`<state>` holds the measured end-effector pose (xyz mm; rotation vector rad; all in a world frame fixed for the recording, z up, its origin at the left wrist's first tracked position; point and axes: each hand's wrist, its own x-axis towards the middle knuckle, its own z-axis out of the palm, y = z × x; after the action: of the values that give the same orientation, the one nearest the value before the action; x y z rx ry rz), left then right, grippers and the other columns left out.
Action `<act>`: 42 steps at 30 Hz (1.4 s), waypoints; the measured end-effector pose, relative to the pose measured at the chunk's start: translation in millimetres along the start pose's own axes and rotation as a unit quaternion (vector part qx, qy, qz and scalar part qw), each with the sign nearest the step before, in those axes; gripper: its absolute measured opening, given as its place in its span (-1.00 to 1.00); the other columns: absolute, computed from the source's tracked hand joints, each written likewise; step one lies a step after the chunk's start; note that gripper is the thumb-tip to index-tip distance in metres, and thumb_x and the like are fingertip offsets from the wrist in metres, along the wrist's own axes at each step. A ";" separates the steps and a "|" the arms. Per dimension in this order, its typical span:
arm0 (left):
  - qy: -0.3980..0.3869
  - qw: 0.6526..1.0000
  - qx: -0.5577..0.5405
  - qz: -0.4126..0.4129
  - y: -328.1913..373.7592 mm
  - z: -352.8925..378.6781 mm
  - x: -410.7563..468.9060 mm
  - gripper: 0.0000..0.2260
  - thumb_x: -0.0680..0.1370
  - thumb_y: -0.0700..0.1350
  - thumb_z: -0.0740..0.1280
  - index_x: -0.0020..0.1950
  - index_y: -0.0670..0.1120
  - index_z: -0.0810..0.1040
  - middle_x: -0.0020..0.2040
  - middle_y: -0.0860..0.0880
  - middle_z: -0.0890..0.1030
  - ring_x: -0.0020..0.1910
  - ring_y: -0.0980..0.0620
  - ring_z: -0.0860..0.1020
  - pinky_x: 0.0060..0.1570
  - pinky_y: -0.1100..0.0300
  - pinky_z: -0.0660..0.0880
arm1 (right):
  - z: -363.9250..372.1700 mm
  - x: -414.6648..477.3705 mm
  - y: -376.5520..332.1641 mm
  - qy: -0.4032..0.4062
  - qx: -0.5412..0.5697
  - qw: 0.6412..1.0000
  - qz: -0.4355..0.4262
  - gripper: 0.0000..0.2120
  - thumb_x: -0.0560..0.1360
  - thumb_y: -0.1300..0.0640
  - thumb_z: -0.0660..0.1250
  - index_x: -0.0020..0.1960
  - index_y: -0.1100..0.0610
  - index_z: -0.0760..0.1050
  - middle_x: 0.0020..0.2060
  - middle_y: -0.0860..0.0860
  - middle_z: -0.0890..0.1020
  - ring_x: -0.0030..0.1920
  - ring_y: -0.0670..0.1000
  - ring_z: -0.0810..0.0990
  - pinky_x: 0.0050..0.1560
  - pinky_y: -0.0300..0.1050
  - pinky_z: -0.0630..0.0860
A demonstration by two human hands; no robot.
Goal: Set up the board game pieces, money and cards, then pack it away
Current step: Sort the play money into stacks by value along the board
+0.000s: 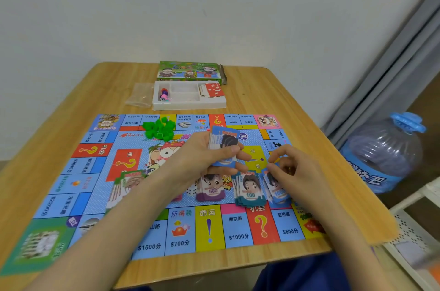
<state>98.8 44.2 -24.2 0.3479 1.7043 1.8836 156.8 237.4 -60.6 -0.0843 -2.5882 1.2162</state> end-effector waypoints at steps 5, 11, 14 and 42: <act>0.001 1.000 -0.002 -0.003 0.1 -0.1 -0.5 -0.91 0.51 -0.21 0.33 -0.01 -0.18 0.54 -0.18 -0.05 0.71 -0.25 0.02 0.69 -0.37 0.33 0.57 | 3.3 0.0 4.1 -0.013 -0.052 0.998 -0.023 -0.78 0.50 0.22 0.34 -0.21 -0.04 0.40 -0.46 0.11 0.55 -0.44 -0.10 0.41 -0.36 -0.30 0.37; -0.002 1.000 -0.004 0.000 0.5 -0.1 -1.3 -0.91 0.52 -0.21 0.32 0.00 -0.19 0.54 -0.19 -0.05 0.71 -0.26 0.03 0.68 -0.36 0.33 0.58 | 6.8 -2.7 6.8 -0.036 -0.148 0.986 -0.072 -0.73 0.49 0.18 0.33 -0.21 -0.14 0.32 -0.44 -0.08 0.42 -0.37 -0.10 0.42 -0.38 -0.26 0.30; -0.002 1.000 -0.002 0.002 0.3 -0.2 -1.3 -0.91 0.52 -0.21 0.32 0.00 -0.18 0.54 -0.19 -0.05 0.71 -0.26 0.03 0.69 -0.36 0.33 0.57 | 7.2 -3.0 7.2 -0.028 -0.188 0.978 -0.089 -0.81 0.47 0.14 0.33 -0.16 -0.09 0.35 -0.35 -0.11 0.45 -0.32 -0.13 0.42 -0.34 -0.26 0.28; -0.067 0.997 -0.040 -0.014 -0.1 2.6 -3.2 -0.87 0.59 -0.21 0.23 0.07 -0.13 0.55 -0.08 -0.14 0.70 -0.14 -0.08 0.69 -0.26 0.28 0.61 | 6.5 -6.9 -1.6 -0.024 0.013 0.967 -0.255 -0.66 0.55 0.07 0.13 0.32 -0.06 0.37 0.20 -0.35 0.47 0.24 -0.22 0.45 0.18 -0.39 0.35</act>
<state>102.8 44.5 -23.3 0.4072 1.5338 1.8578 161.8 230.3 -64.9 0.5855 -2.4084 1.0605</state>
